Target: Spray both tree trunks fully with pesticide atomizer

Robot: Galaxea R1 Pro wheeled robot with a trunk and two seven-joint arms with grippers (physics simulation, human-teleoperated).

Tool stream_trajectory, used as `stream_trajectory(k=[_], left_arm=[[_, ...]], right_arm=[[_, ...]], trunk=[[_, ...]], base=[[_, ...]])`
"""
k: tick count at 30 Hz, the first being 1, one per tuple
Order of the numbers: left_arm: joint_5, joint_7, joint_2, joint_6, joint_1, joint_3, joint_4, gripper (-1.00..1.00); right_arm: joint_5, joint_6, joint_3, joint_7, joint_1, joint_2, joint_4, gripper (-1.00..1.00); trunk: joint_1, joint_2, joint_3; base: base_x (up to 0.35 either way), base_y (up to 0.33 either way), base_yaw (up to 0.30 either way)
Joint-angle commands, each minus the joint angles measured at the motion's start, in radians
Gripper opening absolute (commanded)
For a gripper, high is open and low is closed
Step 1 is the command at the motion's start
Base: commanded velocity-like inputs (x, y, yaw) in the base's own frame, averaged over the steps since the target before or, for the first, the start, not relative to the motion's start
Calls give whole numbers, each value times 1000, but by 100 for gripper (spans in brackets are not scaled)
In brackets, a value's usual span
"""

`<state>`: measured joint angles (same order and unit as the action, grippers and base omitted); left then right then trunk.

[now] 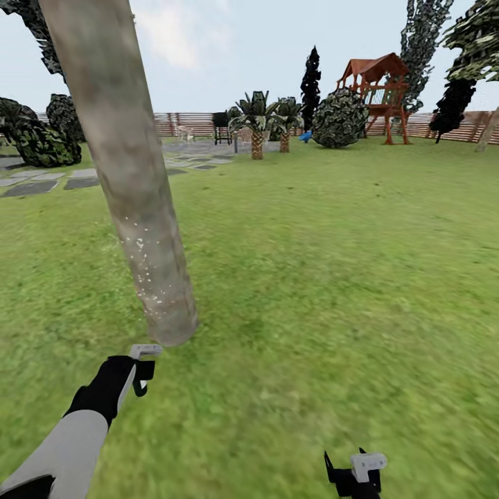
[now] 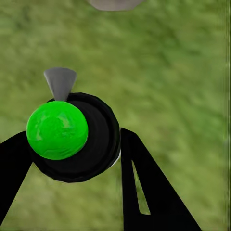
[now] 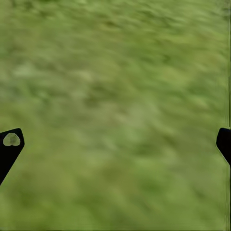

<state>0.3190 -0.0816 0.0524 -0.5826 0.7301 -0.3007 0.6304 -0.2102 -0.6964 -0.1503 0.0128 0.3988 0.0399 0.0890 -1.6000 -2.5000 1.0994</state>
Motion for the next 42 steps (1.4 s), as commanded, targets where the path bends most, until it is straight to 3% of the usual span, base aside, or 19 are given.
stream_trajectory(k=[1,11,23,36,42], left_arm=[[0,-1,0,0,0,0,0,-100],[0,-1,-2,0,0,0,0,-100],[0,-1,0,0,0,-2,0,-100],[0,-1,0,0,0,-2,0,-100],[0,-1,0,0,0,-2,0,-100]], right_arm=[[0,0,0,0,0,0,0,100],[0,0,0,1,0,-1,0,100],[0,0,0,1,0,-2,0,100],[0,2,0,1,0,-3,-1,100],[0,2,0,1,0,-3,-1,100]], trunk=[[0,0,0],[0,0,0],[0,0,0],[0,0,0],[0,0,0]], base=[[120,-257,14],[78,-271,13],[74,-272,241],[133,-273,10],[136,-273,196]])
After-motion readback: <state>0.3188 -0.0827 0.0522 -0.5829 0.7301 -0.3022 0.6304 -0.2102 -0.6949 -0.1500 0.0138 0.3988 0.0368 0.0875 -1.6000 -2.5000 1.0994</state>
